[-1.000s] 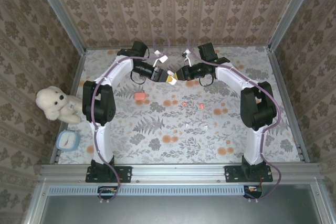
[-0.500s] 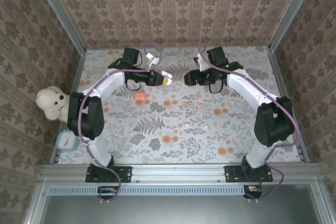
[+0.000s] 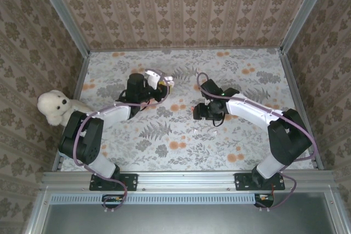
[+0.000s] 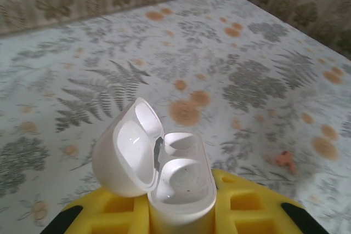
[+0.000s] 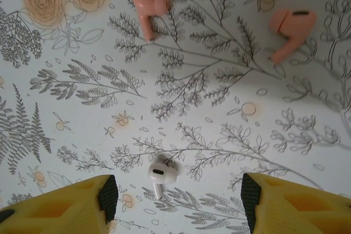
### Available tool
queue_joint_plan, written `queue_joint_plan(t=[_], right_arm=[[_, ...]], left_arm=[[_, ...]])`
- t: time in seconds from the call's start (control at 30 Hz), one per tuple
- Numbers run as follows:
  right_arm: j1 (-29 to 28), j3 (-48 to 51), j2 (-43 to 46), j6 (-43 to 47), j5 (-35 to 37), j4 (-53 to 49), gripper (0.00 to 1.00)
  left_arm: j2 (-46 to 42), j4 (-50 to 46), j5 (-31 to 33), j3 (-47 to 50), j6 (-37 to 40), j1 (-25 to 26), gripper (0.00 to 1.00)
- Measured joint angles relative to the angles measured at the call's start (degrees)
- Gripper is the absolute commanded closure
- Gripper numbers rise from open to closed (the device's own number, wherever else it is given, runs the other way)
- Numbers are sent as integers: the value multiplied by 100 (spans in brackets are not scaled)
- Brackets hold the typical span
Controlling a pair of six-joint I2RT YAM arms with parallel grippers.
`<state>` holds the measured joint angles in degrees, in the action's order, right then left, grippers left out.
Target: Insert the wireless bluetooth earbuds into the charging case
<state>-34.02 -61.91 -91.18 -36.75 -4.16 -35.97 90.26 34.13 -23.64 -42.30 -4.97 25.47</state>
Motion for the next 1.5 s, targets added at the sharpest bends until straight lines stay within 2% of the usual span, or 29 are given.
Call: queue_joint_plan(t=[0.13, 0.23, 0.43, 1.0, 1.5], right_arm=[[-315, 140, 17, -525, 282, 92, 36], [-490, 166, 17, -813, 472, 111, 37], [-756, 166, 4, -1276, 833, 144, 37], [-938, 140, -741, -2245, 1128, 103, 42], [-1200, -219, -1231, -2371, 1128, 76, 48]], left_arm=[[33, 1574, 509, 791, -61, 37, 100], [188, 2645, 664, 1132, -109, 195, 100], [249, 3467, 664, 1303, 199, 496, 100], [188, 3836, 1025, 1303, 503, 645, 100], [188, 3838, 1110, 1255, 612, 649, 100]])
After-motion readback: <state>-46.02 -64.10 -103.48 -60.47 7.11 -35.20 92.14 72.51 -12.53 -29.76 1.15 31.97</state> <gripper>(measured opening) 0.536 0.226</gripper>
